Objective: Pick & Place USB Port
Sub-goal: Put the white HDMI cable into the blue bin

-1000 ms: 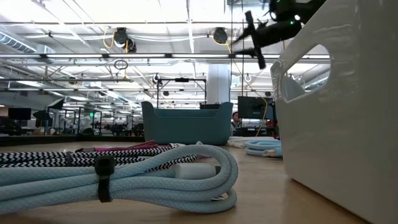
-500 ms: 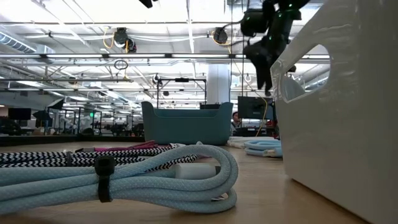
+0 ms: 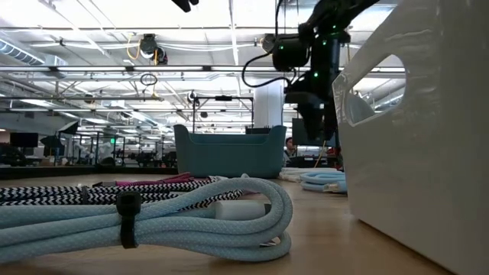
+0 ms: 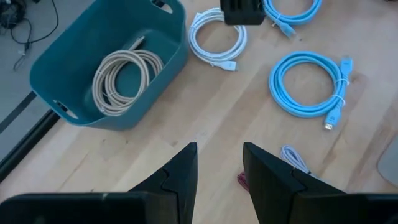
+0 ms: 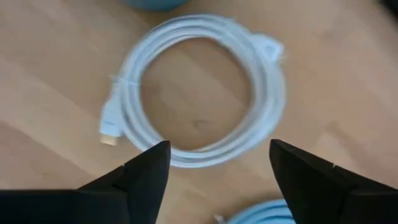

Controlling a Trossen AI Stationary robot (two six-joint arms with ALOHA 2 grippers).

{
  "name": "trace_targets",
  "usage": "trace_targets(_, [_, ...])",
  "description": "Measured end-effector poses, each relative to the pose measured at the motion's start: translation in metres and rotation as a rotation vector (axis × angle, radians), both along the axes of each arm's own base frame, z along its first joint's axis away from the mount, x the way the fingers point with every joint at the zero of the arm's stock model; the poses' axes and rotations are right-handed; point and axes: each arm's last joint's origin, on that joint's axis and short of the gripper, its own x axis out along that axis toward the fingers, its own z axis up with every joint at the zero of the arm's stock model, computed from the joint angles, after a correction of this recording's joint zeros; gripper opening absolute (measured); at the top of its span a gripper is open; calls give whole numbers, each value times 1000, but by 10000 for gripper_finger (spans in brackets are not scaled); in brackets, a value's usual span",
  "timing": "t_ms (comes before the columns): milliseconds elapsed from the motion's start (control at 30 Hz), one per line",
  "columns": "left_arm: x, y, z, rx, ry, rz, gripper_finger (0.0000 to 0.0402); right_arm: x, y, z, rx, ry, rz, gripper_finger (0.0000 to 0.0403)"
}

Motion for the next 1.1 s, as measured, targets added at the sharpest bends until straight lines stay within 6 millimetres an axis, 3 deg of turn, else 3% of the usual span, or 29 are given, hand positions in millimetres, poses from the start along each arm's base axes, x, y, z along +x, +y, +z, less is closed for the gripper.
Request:
trace_targets(200, [-1, -2, 0, -13, -1, 9, 129, 7, 0, -16, 34, 27, -48, 277])
trace_targets(367, [-4, -5, -1, -23, 13, 19, 129, -5, -10, -16, -23, 98, -154, 269])
trace_targets(567, [-5, -6, -2, -21, 14, 21, 129, -21, -25, -25, 12, 50, -249, 268])
trace_targets(800, [-5, -5, -1, -11, 13, 24, 129, -38, -18, -60, 85, 66, -310, 267])
trace_targets(1100, [-3, -4, -1, -4, 9, 19, 129, -34, -14, -72, 81, -38, -333, 267])
